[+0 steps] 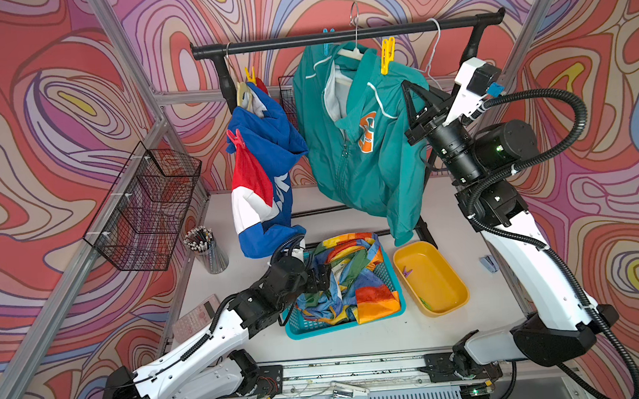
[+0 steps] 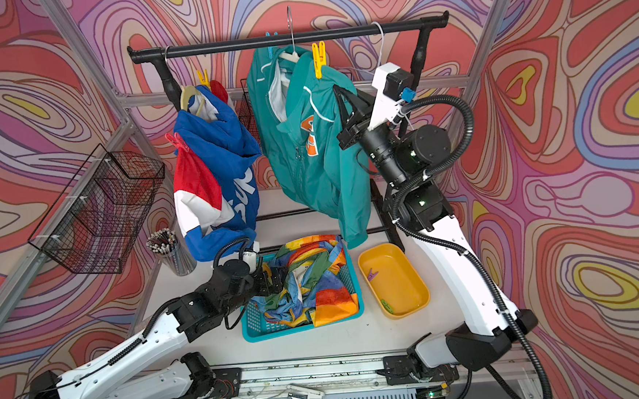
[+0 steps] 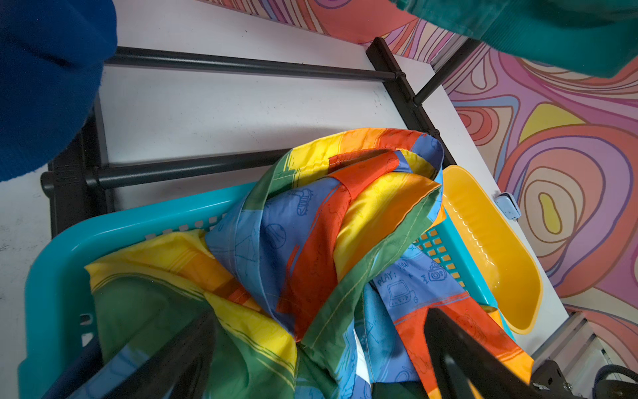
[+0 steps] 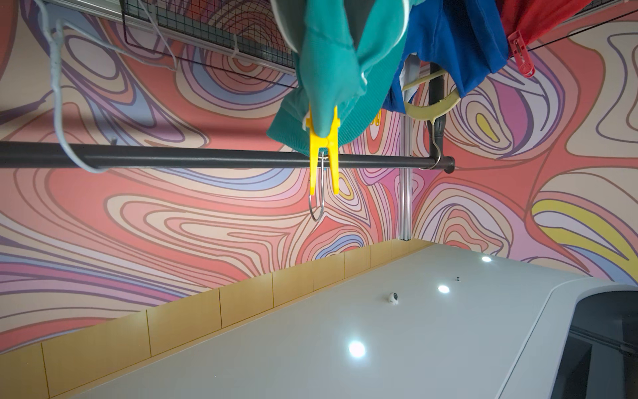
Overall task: Remove the clothespins securing jackets to the hanger
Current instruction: Pick up the hanger from the clothesline.
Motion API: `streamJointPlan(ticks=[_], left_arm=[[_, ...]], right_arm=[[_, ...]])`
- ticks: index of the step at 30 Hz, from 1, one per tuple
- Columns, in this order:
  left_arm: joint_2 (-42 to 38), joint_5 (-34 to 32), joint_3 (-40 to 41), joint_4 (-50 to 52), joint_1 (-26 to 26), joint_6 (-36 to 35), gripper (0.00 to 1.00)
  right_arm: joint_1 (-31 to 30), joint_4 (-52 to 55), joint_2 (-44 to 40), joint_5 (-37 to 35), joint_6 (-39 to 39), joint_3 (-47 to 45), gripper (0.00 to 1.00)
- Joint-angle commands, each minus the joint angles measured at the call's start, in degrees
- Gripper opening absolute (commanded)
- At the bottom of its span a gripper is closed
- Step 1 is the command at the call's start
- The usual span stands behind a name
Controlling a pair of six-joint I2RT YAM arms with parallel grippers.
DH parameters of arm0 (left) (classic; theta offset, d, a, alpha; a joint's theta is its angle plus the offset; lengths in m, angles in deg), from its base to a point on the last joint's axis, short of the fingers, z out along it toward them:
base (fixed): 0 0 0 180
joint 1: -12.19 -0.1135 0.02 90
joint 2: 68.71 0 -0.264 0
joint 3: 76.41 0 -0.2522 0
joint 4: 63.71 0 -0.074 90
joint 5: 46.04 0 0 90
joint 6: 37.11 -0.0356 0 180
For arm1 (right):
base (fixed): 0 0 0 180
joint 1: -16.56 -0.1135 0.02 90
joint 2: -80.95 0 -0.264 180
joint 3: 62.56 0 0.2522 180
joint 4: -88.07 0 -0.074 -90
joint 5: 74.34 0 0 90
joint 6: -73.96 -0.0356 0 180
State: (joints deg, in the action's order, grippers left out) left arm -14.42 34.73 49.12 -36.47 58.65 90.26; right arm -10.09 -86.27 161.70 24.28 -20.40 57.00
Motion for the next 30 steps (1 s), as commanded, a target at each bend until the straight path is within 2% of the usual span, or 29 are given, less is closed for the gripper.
streamJointPlan(ticks=[1,18,25,30], left_arm=[[-0.84,-0.65,-0.69,0.1,0.07,0.7,0.97],[-1.41,0.36,-1.66,0.15,0.81,0.51,0.95],[-1.89,-2.67,-8.12,0.57,5.38,-3.91,0.95],[-2.03,-2.77,-12.96,0.55,6.01,-7.0,0.94]], right_arm=[[-0.24,-5.38,-3.18,0.5,-0.13,-0.74,0.0],[-0.15,-2.45,-10.8,2.09,-0.63,-10.71,0.0],[-0.17,-2.48,-14.89,2.53,-2.06,-15.24,0.0],[-0.16,0.41,-17.8,2.49,-1.27,-16.23,0.0]])
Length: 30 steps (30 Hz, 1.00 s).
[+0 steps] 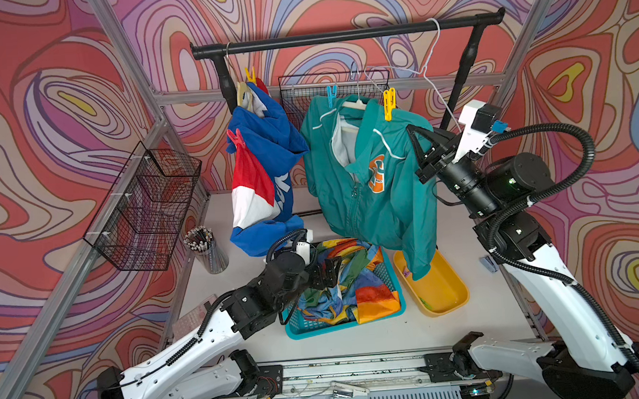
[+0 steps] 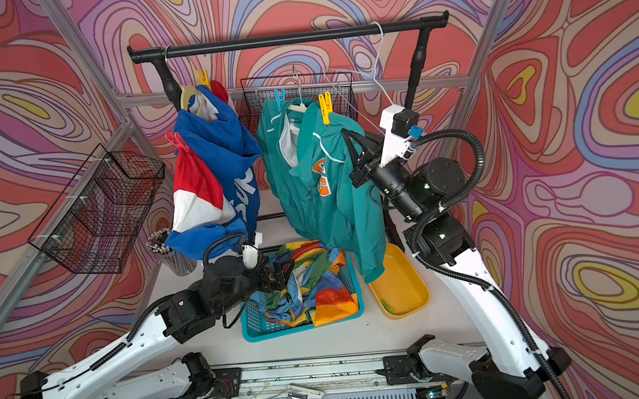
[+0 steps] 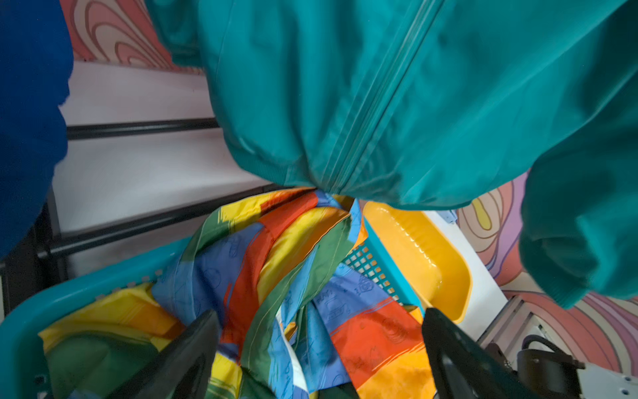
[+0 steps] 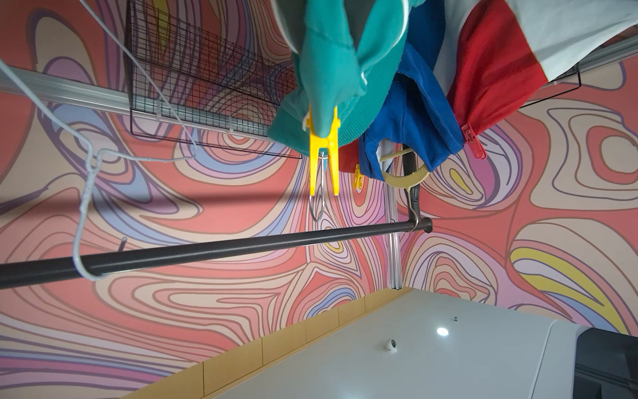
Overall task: Remove the clothespins securing jackets to the hanger
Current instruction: Pick up the hanger from the clothesline, then adjust the jacket in the basket.
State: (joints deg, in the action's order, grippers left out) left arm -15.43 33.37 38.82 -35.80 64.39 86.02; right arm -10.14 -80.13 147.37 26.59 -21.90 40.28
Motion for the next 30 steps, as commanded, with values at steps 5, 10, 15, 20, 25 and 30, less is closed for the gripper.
streamJointPlan(ticks=[5,10,15,20,25,30], left_arm=[[0.7,-0.68,-6.89,-0.69,0.44,-5.27,0.94],[4.18,-0.67,-11.43,-2.15,0.49,-8.03,0.98],[10.82,2.11,-17.41,-2.29,-3.83,-10.45,1.0],[16.95,8.15,-21.76,-4.64,-9.17,-10.89,1.0],[23.14,14.39,-25.97,-5.47,-13.93,-10.47,0.99],[26.97,21.92,-25.56,-11.71,-16.29,-10.68,0.94]], right_arm=[[-0.11,-3.33,-7.24,-0.82,1.65,-1.49,0.0],[-0.11,0.39,-11.24,-1.19,2.09,-3.31,0.0],[-0.18,2.35,-15.62,-1.53,1.35,-5.55,0.0],[-0.11,6.24,-19.81,-2.41,1.6,-7.27,0.0],[-0.15,8.88,-23.76,-3.96,1.79,-8.99,0.0],[-0.14,10.6,-25.01,-3.77,1.22,-9.01,0.0]])
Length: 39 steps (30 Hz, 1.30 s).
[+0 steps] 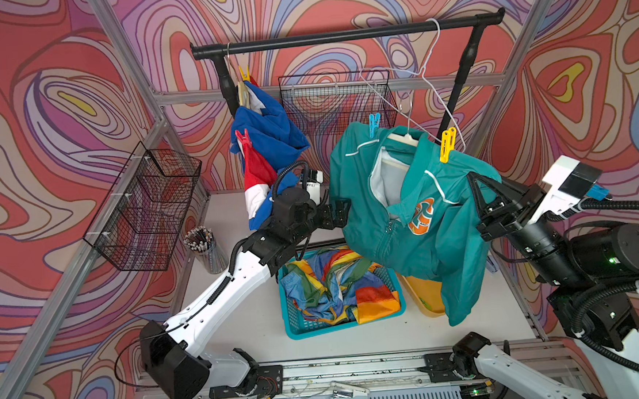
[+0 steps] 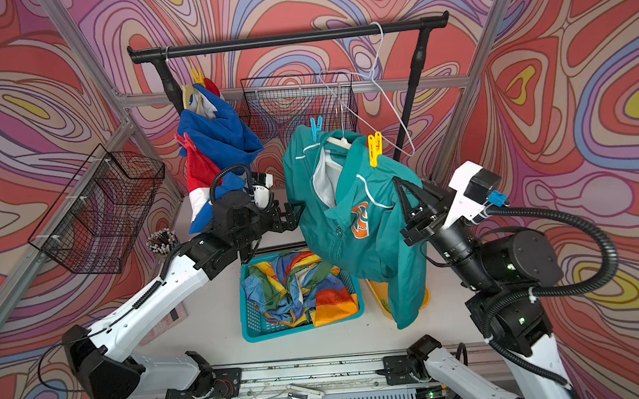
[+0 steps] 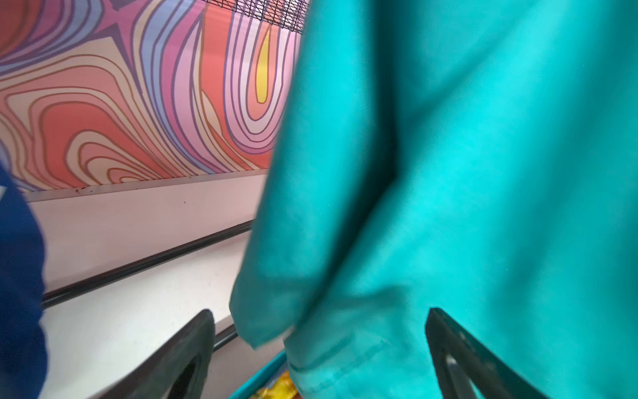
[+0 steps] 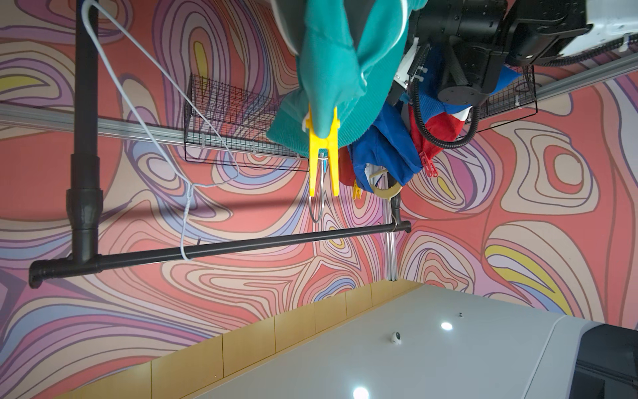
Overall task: Remove the clothespins securing jackets to the hanger
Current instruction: Adjust the jacket in the basket.
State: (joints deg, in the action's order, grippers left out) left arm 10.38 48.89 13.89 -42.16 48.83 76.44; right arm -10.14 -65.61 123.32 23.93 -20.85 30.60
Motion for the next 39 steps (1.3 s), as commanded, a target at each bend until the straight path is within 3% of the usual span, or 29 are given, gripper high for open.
streamJointPlan(ticks=[1,5,7,10,15,17,22,31,39], left_arm=[[1.92,8.35,-0.53,-6.57,-1.23,-0.65,0.93],[4.96,13.65,-0.76,-9.88,-2.01,-0.13,0.88],[6.59,16.8,-1.34,-11.17,-2.18,0.21,0.81],[7.78,21.72,-1.25,-14.54,-2.19,1.87,0.6],[4.85,23.3,1.4,-18.24,-2.1,3.41,0.11],[2.19,22.66,3.52,-19.33,-2.1,3.75,0.0],[-5.47,20.21,8.0,-18.07,-1.93,3.45,0.0],[-19.25,11.78,13.67,-5.97,-0.08,1.71,0.0],[-28.55,5.47,25.48,0.36,-0.08,3.85,0.0]], right_arm=[[-0.11,-3.99,-1.24,-1.15,0.02,0.44,0.0],[-0.12,-4.37,-2.35,-1.55,-0.36,-0.38,0.0],[-0.15,-4.03,-2.63,-1.54,-0.62,-0.24,0.0],[-0.13,-3.41,-2.69,-1.9,-0.68,-0.28,0.0],[-0.11,-3.65,-3.16,-2.12,-0.98,-0.62,0.0],[-0.17,-3.68,-3.16,-1.98,-1.18,-0.67,0.0],[-0.16,-4.82,-2.38,0.54,-3.08,-1.26,0.0],[-0.18,-7.83,-0.19,7.43,-8.63,-1.76,0.0],[-0.12,-20.45,2.78,13.72,-16.09,-11.94,0.0]])
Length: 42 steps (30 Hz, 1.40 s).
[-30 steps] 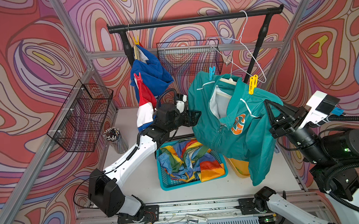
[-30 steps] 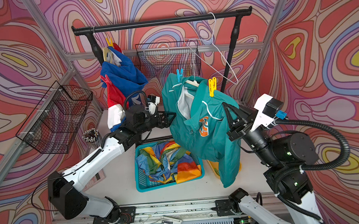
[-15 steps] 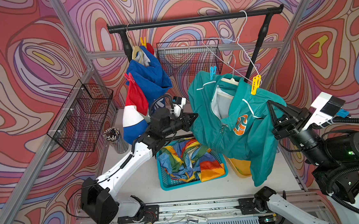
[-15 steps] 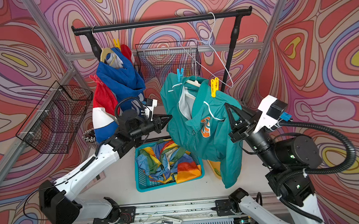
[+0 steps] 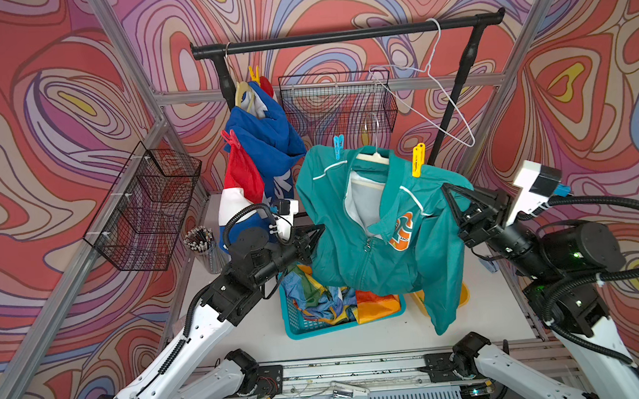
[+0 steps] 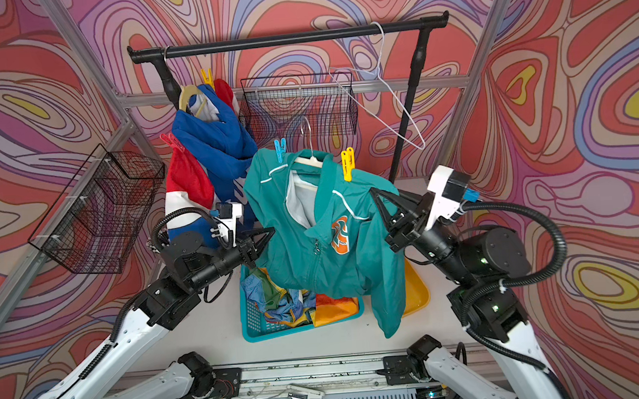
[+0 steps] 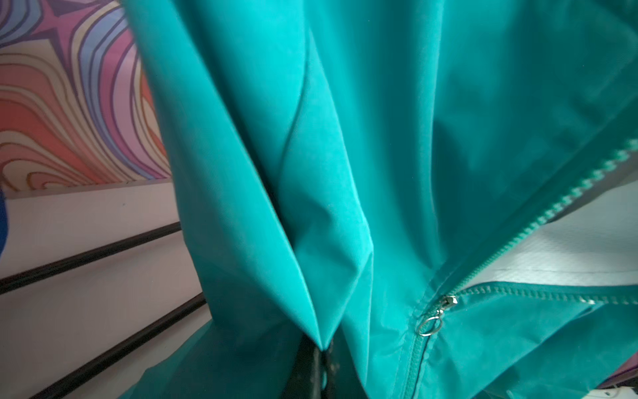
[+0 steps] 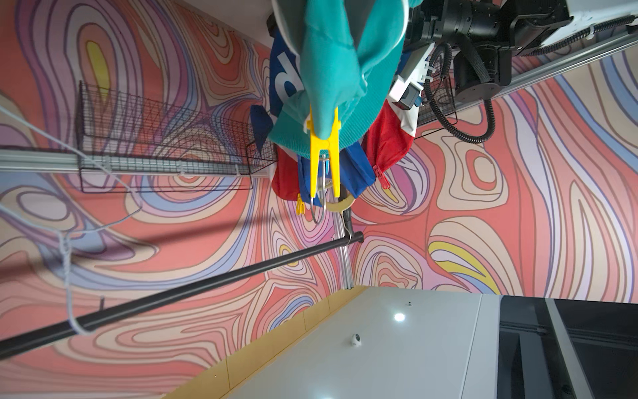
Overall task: Remove the clothespins securing jackets to the hanger
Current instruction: Adjust the jacket in the basket.
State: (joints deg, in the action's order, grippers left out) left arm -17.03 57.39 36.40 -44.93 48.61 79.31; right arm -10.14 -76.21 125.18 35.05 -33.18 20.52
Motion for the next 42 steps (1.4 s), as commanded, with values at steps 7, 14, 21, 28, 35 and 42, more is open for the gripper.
streamJointPlan(ticks=[7,14,21,28,35,42], left_arm=[[-3.9,-6.21,11.08,2.75,0.14,5.23,0.0],[-5.01,-10.26,12.16,9.62,0.18,4.86,0.4],[-5.62,-24.93,6.08,11.72,13.96,-1.72,0.67],[-6.83,-38.89,5.21,8.61,27.97,-3.77,0.73],[2.81,-41.38,7.5,-7.48,42.03,-3.9,0.81],[22.11,-32.92,2.66,-21.23,44.2,-1.45,0.88]], right_arm=[[-0.11,-15.57,1.24,2.64,-7.45,-9.11,0.0],[-0.12,-16.15,0.53,1.96,-6.83,-12.84,0.0],[-0.16,-16.71,2.17,1.26,-5.9,-12.26,0.0],[-0.14,-16.28,3.42,0.44,-4.73,-12.13,0.0],[-0.15,-16.62,4.66,-0.72,-4.47,-12.23,0.0],[-0.19,-17.5,5.43,-0.86,-4.72,-12.1,0.0]])
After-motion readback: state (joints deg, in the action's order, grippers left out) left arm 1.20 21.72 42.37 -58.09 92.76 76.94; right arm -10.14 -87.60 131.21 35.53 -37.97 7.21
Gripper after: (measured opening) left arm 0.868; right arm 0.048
